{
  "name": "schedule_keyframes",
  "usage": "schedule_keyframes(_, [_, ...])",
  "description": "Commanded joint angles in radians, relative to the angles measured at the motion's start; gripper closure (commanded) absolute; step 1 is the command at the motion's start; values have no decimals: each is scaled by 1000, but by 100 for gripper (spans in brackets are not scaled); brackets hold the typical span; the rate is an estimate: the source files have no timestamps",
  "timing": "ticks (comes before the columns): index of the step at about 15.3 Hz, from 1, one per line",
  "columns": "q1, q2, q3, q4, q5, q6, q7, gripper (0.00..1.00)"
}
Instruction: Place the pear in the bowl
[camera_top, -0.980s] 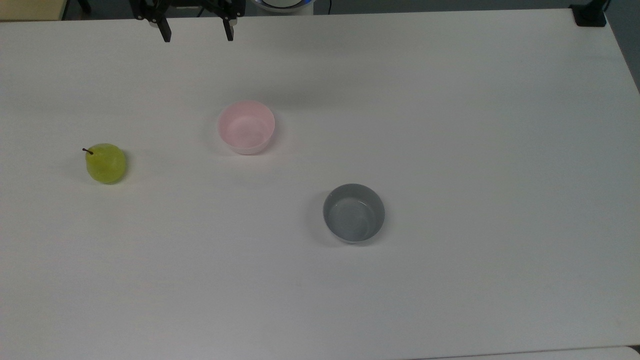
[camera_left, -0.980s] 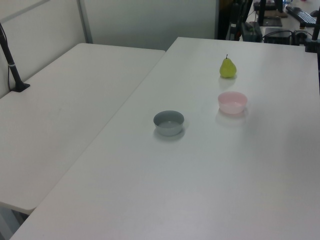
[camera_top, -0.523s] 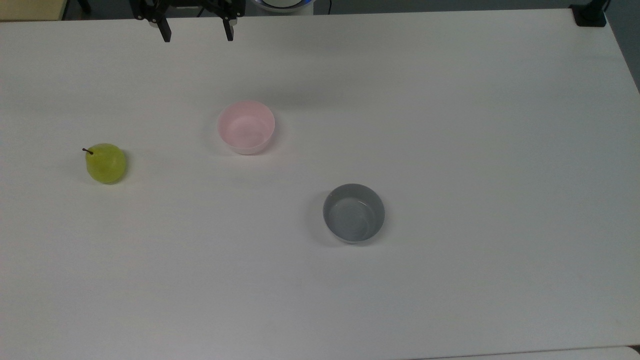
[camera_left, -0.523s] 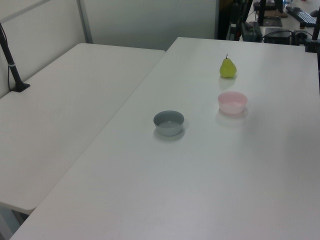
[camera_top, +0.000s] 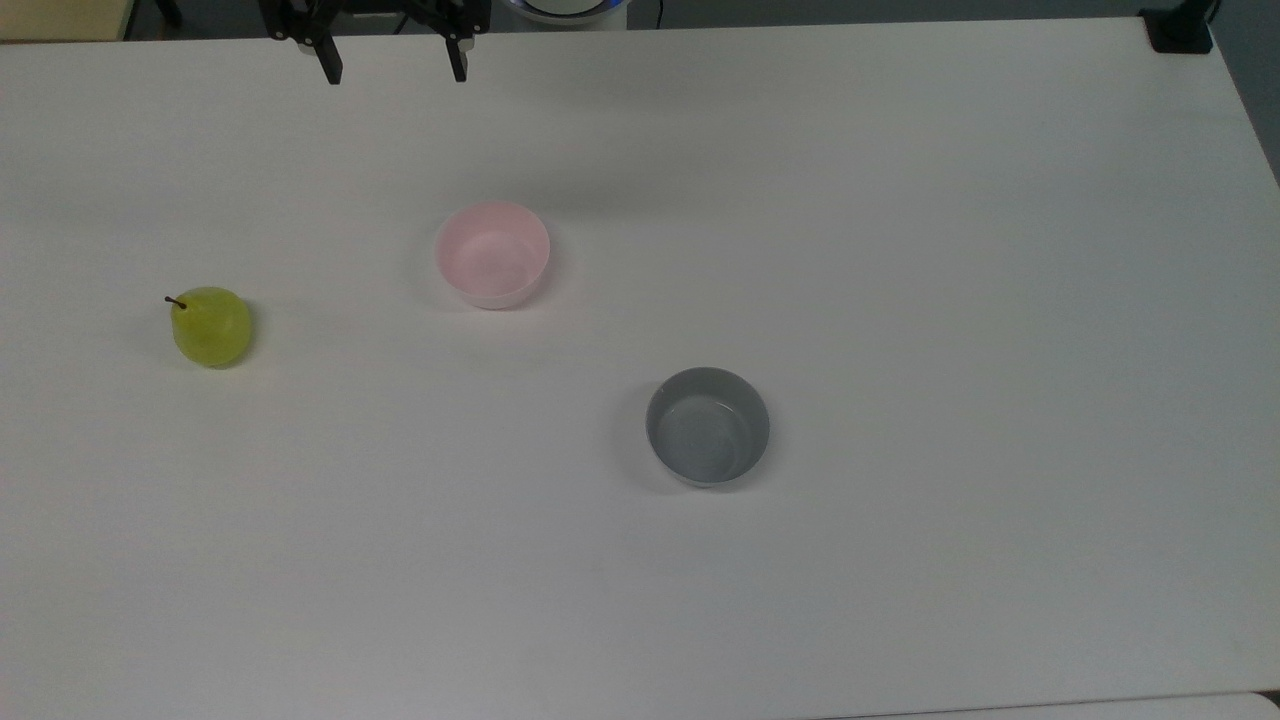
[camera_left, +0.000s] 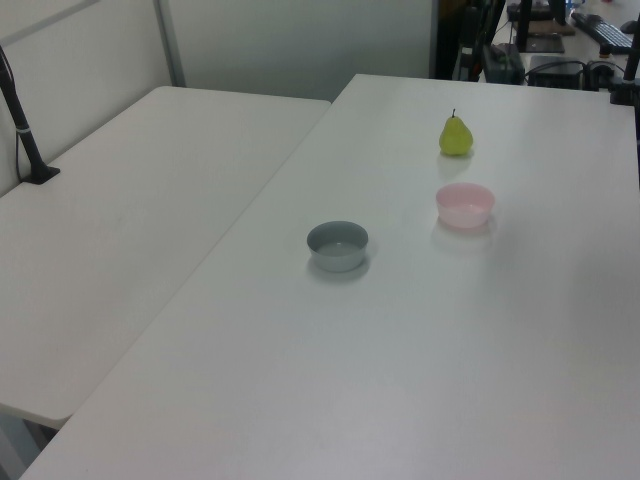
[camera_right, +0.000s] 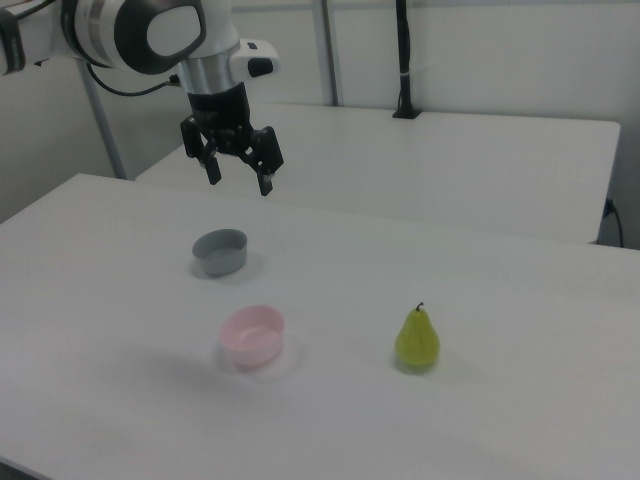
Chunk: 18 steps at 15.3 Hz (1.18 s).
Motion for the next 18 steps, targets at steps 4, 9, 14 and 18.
schedule_keyframes(4, [-18, -19, 9, -22, -21, 26, -26, 0])
schedule_keyframes(9, [-32, -19, 7, -24, -23, 3, -245, 0])
schedule_keyframes(14, [-52, 3, 7, -21, -60, 23, -454, 0])
schedule_keyframes(18, [-89, 34, 7, -21, -106, 74, -468, 0])
